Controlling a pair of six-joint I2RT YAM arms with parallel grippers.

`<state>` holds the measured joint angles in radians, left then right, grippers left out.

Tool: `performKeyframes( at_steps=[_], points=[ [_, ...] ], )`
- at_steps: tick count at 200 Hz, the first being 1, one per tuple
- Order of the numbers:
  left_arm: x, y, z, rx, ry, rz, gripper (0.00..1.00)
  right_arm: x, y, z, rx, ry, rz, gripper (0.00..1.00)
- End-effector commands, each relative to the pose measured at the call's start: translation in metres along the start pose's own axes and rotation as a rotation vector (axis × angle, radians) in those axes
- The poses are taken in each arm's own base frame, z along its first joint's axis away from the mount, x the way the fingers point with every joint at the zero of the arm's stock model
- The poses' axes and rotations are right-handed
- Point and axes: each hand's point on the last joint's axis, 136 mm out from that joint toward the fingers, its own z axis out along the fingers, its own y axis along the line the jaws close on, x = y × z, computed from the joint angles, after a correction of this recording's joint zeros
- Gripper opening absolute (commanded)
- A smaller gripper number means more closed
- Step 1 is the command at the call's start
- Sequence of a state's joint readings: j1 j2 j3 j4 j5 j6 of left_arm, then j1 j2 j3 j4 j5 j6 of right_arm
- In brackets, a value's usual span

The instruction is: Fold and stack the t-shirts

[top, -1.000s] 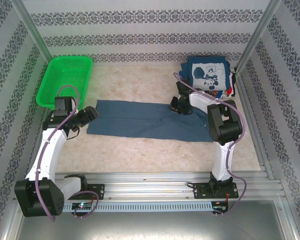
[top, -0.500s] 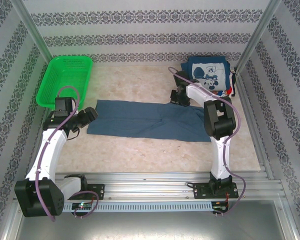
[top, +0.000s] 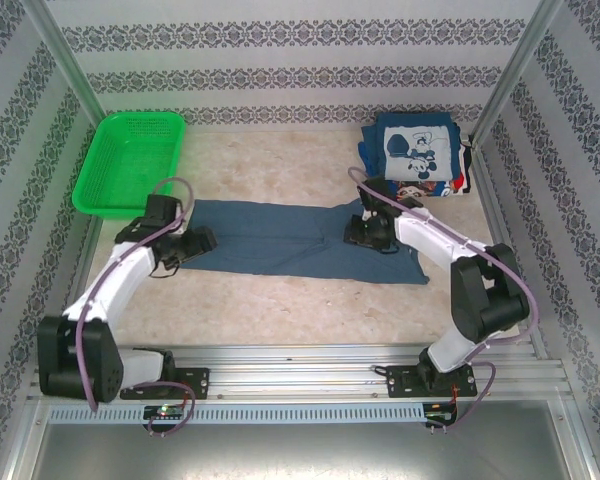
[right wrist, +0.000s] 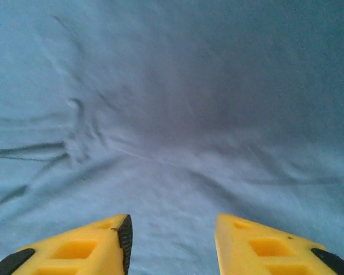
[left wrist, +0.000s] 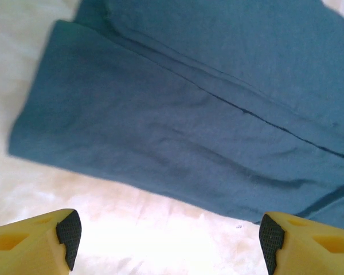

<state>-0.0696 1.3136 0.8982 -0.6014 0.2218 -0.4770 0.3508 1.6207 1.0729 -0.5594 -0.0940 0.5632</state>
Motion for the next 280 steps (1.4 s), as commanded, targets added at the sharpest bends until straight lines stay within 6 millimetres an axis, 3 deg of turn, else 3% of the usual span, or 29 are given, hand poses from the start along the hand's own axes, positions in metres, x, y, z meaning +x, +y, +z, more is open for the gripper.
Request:
performKeyframes(
  at_steps=[1, 33, 57, 82, 105, 128, 155, 180, 221, 244, 262, 280],
  points=[
    [-0.030, -0.018, 0.013, -0.029, -0.045, 0.111, 0.80, 0.001, -0.016, 0.008, 0.059, -0.009, 0.057, 0.48],
    [-0.045, -0.029, 0.053, -0.092, 0.041, 0.212, 0.69, -0.005, -0.018, 0.023, 0.136, -0.012, 0.069, 0.50],
    [-0.039, -0.006, 0.083, -0.220, 0.125, 0.191, 0.65, -0.003, -0.017, 0.038, 0.209, 0.009, 0.060, 0.51],
    [-0.020, 0.015, 0.097, -0.249, 0.176, 0.107, 0.64, -0.003, -0.010, 0.055, 0.254, 0.040, 0.037, 0.51],
    [0.005, 0.035, 0.095, -0.292, 0.226, 0.068, 0.64, -0.008, 0.005, 0.065, 0.245, 0.049, 0.019, 0.52],
    [0.036, 0.075, 0.085, -0.330, 0.264, -0.054, 0.64, -0.018, 0.023, 0.077, 0.240, 0.081, -0.015, 0.52],
    [0.056, 0.104, 0.068, -0.320, 0.278, -0.190, 0.63, -0.031, 0.049, 0.096, 0.209, 0.109, -0.049, 0.52],
    [0.069, 0.101, 0.056, -0.271, 0.287, -0.237, 0.63, -0.050, 0.075, 0.114, 0.187, 0.137, -0.076, 0.53],
    [0.088, 0.085, 0.052, -0.180, 0.329, -0.316, 0.64, -0.111, 0.133, 0.134, 0.060, 0.108, -0.096, 0.56],
    [0.081, 0.070, 0.035, -0.125, 0.300, -0.312, 0.64, -0.145, 0.162, 0.114, -0.069, 0.034, -0.084, 0.60],
    [0.067, 0.045, 0.020, -0.031, 0.272, -0.306, 0.66, -0.164, 0.176, 0.075, -0.127, -0.046, -0.123, 0.65],
    [0.041, 0.017, 0.002, 0.074, 0.198, -0.282, 0.71, -0.172, 0.171, 0.028, -0.114, -0.111, -0.155, 0.69]
  ],
)
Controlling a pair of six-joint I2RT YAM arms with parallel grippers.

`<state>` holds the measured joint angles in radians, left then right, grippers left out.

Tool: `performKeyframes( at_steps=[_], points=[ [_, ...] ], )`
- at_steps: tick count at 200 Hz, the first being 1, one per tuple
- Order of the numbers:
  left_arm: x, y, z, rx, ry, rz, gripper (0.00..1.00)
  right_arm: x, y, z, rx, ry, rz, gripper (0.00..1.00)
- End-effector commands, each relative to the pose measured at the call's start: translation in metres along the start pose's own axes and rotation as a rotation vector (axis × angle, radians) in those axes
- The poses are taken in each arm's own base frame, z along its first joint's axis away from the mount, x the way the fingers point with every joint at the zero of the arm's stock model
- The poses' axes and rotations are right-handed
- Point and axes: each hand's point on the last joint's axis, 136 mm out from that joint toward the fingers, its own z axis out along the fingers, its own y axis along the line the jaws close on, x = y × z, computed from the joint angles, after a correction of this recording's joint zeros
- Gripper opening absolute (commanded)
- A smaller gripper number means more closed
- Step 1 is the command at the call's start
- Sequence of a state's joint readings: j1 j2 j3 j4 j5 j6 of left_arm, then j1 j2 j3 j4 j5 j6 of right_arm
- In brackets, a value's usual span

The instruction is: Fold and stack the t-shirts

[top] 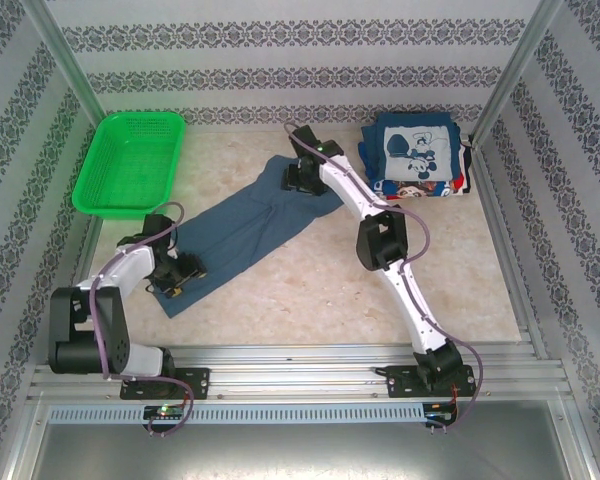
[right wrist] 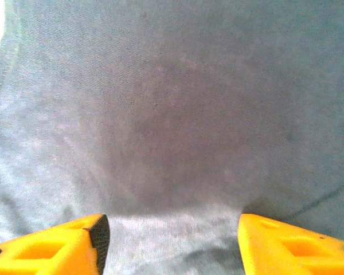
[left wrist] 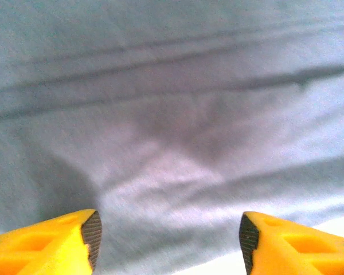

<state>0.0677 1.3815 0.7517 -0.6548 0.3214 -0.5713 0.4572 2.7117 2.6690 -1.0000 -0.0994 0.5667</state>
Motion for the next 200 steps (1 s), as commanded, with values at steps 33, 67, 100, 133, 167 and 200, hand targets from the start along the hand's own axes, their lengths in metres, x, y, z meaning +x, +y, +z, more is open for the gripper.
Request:
performKeyframes(
  at_steps=[33, 67, 100, 133, 167, 200],
  points=[
    [-0.041, -0.075, -0.065, 0.208, -0.143, 0.100, 0.76, 0.006, -0.009, -0.139, -0.012, -0.109, -0.018, 0.74],
    [-0.076, -0.071, -0.038, 0.073, -0.145, 0.208, 0.69, 0.036, -0.041, -0.120, 0.012, -0.161, 0.166, 0.73],
    [-0.091, -0.062, -0.006, -0.008, -0.103, 0.266, 0.59, 0.037, -0.055, -0.079, 0.039, -0.169, 0.238, 0.71],
    [-0.087, -0.045, 0.019, -0.056, -0.057, 0.260, 0.57, 0.031, -0.069, -0.042, 0.074, -0.159, 0.305, 0.67],
    [-0.065, -0.030, 0.035, -0.069, 0.008, 0.224, 0.56, 0.012, -0.073, -0.024, 0.102, -0.151, 0.317, 0.66],
    [-0.035, -0.020, 0.046, -0.048, 0.089, 0.158, 0.55, -0.002, -0.078, -0.004, 0.127, -0.112, 0.349, 0.65]
  ],
)
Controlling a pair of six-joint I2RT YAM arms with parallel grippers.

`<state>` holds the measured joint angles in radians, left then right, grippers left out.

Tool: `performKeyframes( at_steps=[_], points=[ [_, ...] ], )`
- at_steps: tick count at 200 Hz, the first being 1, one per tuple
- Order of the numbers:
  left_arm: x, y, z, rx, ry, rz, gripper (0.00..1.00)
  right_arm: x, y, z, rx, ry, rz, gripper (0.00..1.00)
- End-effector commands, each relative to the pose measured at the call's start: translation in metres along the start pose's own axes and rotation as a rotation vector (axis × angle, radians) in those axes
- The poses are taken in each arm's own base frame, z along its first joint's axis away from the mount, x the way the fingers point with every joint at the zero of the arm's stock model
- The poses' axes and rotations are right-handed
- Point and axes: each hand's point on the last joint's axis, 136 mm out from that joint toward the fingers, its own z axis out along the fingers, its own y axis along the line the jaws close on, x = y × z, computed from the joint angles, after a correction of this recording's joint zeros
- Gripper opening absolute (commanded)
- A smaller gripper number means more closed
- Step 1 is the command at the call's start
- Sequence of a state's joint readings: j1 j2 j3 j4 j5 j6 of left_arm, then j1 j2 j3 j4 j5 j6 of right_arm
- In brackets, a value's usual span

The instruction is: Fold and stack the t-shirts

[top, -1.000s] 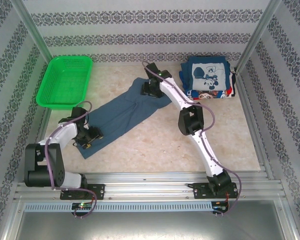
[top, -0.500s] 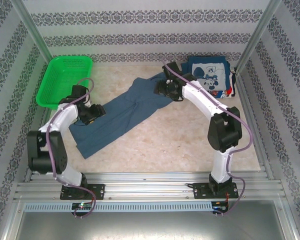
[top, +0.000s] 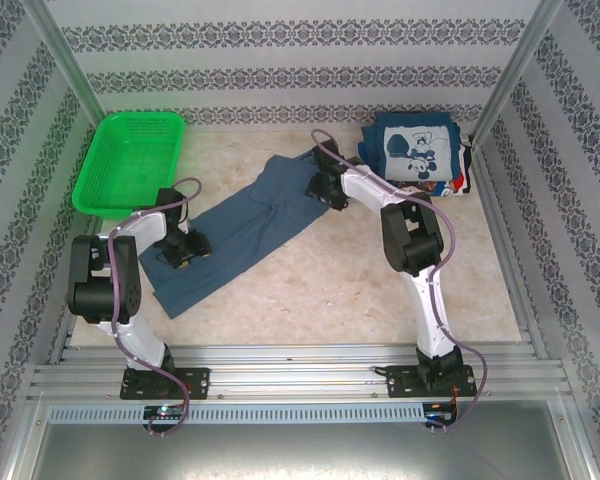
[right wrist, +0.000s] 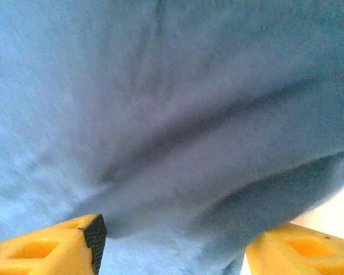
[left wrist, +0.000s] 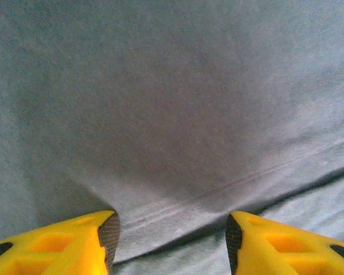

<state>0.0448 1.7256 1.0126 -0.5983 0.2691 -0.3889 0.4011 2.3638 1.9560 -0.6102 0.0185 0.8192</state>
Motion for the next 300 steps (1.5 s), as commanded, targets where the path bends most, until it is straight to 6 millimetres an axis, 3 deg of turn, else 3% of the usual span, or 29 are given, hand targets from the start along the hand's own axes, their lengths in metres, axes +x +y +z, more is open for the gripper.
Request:
performKeyframes(
  at_steps=[1, 43, 103, 136, 163, 185, 218, 243, 269, 287, 300],
  points=[
    [0.030, 0.002, 0.012, 0.019, 0.085, -0.040, 0.55, -0.016, -0.003, 0.010, 0.035, -0.003, 0.046, 0.65],
    [0.056, -0.003, 0.013, 0.051, 0.153, -0.066, 0.55, -0.037, -0.002, 0.029, 0.039, 0.011, 0.099, 0.65],
    [0.108, -0.054, 0.025, 0.151, 0.284, -0.072, 0.55, -0.081, 0.033, 0.045, -0.194, 0.004, 0.230, 0.67],
    [0.124, -0.093, 0.027, 0.235, 0.322, -0.062, 0.55, -0.098, 0.046, 0.025, -0.272, -0.026, 0.193, 0.70],
    [0.128, -0.139, 0.021, 0.357, 0.350, -0.039, 0.58, -0.111, 0.059, -0.017, -0.338, -0.049, 0.113, 0.72],
    [0.138, -0.170, 0.012, 0.437, 0.399, 0.017, 0.61, -0.107, 0.063, -0.054, -0.349, -0.047, 0.017, 0.73],
    [0.143, -0.198, -0.015, 0.577, 0.414, 0.072, 0.68, -0.080, 0.049, -0.106, -0.307, -0.052, -0.075, 0.73],
    [0.137, -0.207, -0.048, 0.645, 0.387, 0.153, 0.73, -0.043, 0.028, -0.123, -0.232, -0.007, -0.096, 0.73],
    [0.105, -0.176, -0.070, 0.595, 0.266, 0.072, 0.73, 0.020, 0.009, -0.131, -0.204, 0.062, -0.080, 0.73],
    [0.081, -0.138, -0.082, 0.531, 0.161, 0.011, 0.75, 0.076, -0.002, -0.137, -0.224, 0.143, -0.041, 0.73],
    [0.078, -0.108, -0.084, 0.465, 0.152, -0.018, 0.76, 0.116, -0.010, -0.142, -0.233, 0.204, -0.020, 0.73]
  ],
)
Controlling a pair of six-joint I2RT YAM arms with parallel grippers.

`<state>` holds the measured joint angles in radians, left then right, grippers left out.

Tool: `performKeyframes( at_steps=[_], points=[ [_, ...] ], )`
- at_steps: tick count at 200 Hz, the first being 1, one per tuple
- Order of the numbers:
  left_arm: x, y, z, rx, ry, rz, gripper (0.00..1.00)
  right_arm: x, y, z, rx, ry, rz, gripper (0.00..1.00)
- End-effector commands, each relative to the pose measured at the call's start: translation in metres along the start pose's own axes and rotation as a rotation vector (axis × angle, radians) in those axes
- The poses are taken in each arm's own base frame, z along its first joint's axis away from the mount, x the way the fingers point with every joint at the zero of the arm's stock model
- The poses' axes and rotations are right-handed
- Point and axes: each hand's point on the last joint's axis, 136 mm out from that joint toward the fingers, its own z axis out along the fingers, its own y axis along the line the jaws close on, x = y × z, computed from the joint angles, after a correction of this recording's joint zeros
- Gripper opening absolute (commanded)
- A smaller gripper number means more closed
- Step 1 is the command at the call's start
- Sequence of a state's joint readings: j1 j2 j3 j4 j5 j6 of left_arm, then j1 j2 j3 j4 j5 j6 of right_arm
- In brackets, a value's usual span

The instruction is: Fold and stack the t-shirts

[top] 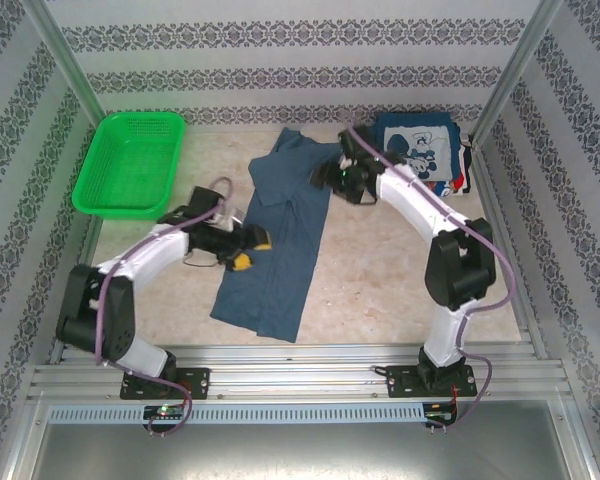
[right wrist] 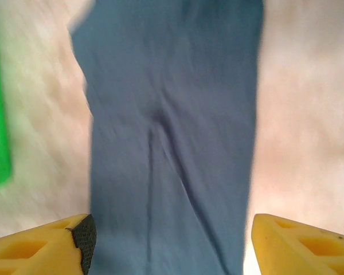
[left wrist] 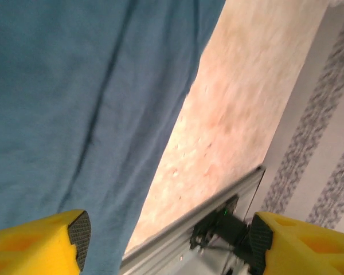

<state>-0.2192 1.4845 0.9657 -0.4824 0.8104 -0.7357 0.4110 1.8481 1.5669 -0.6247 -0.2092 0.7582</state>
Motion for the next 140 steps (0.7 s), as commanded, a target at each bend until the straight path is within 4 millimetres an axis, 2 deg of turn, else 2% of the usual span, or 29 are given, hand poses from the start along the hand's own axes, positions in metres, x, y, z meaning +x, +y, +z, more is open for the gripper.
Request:
performKeyframes(
  at_steps=[1, 21, 46, 58, 79, 94, 121, 140],
  points=[
    [-0.001, 0.045, -0.039, -0.144, -0.053, -0.055, 0.76, 0.071, -0.013, 0.006, 0.001, 0.115, 0.075, 0.73],
    [0.007, 0.077, -0.045, -0.187, -0.027, -0.102, 0.76, 0.136, -0.020, -0.005, 0.010, 0.211, 0.083, 0.73],
    [0.024, 0.091, -0.029, -0.134, 0.013, -0.142, 0.75, 0.189, -0.035, -0.010, 0.027, 0.304, 0.102, 0.73],
    [0.034, 0.099, -0.022, -0.126, 0.029, -0.161, 0.75, 0.203, -0.046, -0.009, 0.048, 0.321, 0.123, 0.73],
    [0.050, 0.114, -0.017, -0.138, 0.049, -0.179, 0.75, 0.215, -0.043, -0.001, -0.020, 0.357, 0.135, 0.73],
    [0.056, 0.122, -0.011, -0.144, 0.062, -0.202, 0.73, 0.232, -0.046, 0.010, -0.029, 0.446, 0.135, 0.71],
    [0.067, 0.139, -0.013, -0.270, 0.086, -0.226, 0.69, 0.262, -0.022, 0.010, -0.104, 0.549, 0.056, 0.71],
    [0.069, 0.144, -0.013, -0.313, 0.072, -0.219, 0.69, 0.280, -0.024, 0.010, -0.089, 0.605, 0.017, 0.71]
  ],
)
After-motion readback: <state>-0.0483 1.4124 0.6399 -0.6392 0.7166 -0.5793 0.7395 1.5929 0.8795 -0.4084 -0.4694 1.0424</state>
